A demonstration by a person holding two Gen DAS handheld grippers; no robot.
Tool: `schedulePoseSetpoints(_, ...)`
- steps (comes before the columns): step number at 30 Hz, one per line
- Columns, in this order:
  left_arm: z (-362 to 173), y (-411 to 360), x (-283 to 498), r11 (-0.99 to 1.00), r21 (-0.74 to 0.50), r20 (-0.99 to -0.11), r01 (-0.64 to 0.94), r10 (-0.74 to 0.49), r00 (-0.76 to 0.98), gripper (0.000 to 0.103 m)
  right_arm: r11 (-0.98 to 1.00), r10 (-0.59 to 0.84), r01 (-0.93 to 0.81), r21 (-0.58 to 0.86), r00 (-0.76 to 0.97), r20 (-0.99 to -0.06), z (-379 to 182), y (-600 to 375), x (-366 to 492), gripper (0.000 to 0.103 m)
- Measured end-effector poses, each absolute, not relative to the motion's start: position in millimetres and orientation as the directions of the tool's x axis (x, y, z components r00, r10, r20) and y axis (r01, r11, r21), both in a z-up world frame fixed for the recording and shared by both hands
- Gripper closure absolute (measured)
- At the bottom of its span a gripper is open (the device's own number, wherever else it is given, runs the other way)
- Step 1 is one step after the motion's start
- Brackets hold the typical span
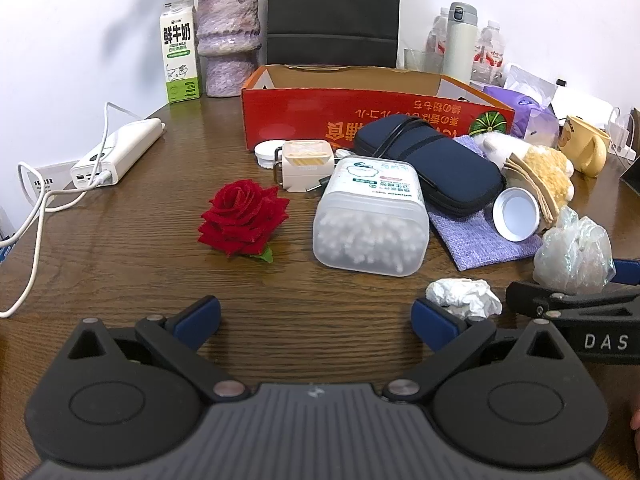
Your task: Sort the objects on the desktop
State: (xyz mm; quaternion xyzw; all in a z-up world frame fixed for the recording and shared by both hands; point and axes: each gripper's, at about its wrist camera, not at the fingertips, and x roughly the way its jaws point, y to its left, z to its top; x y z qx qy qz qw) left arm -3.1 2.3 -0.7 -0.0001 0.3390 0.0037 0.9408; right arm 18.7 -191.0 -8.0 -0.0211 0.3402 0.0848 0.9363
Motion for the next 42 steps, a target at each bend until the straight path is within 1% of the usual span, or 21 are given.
schedulePoseSetpoints(42,-0.5,4.7,0.7,1.000,0.005,-0.638,-0.021,0.019,0.770,0.000,0.981,0.159,-0.192,0.018,0.751,-0.641,-8.1,-188.3,15.4,0.000)
